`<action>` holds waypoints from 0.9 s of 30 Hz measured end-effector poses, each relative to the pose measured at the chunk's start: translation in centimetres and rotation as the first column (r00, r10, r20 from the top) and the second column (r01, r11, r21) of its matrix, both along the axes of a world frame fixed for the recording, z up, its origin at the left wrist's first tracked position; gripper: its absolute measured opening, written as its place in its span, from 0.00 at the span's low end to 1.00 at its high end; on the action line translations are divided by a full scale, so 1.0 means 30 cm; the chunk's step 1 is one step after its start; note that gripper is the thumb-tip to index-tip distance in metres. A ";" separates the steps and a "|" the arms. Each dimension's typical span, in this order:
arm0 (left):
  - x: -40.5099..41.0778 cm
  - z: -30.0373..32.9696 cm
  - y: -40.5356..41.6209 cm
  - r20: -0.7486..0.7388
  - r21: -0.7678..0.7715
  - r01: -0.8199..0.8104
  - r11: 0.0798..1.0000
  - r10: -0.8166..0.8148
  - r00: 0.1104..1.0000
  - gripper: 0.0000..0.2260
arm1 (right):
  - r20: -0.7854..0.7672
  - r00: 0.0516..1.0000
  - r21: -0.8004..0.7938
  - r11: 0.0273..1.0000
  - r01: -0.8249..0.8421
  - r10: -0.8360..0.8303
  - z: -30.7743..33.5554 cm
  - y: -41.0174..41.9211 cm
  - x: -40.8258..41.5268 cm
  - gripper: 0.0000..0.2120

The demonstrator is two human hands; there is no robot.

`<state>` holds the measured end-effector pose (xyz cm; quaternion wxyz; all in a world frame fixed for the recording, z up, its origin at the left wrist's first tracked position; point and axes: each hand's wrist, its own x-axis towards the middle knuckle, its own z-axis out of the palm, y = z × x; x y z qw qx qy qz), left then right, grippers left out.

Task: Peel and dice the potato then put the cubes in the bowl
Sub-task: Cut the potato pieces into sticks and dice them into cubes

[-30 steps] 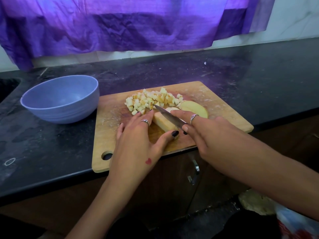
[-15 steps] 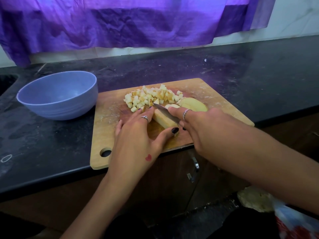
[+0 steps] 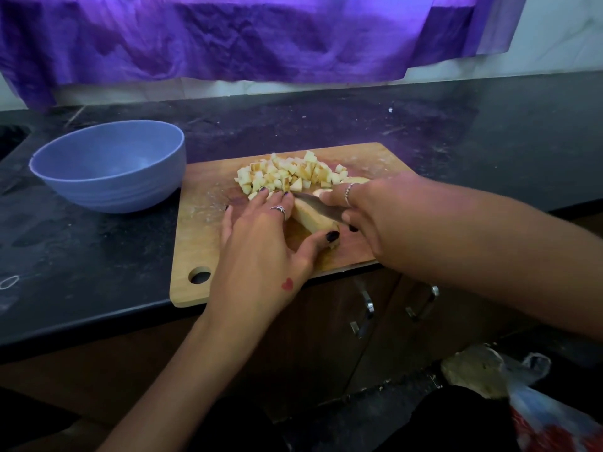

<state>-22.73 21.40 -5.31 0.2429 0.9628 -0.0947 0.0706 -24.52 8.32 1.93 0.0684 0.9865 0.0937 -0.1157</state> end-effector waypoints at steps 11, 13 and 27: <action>0.001 0.002 0.012 0.056 -0.111 0.088 0.990 -0.083 0.995 0.36 | 0.043 0.997 -0.140 0.988 -0.058 0.064 0.064 0.028 0.026 0.19; 0.001 0.007 0.016 0.063 -0.092 0.130 0.987 -0.124 0.990 0.35 | 0.039 0.997 -0.136 0.989 -0.062 0.068 0.077 0.027 0.023 0.19; 0.034 0.027 0.057 0.112 0.061 0.245 0.968 -0.250 0.962 0.35 | 0.104 0.994 0.062 0.998 -0.026 0.020 -0.030 -0.011 0.028 0.17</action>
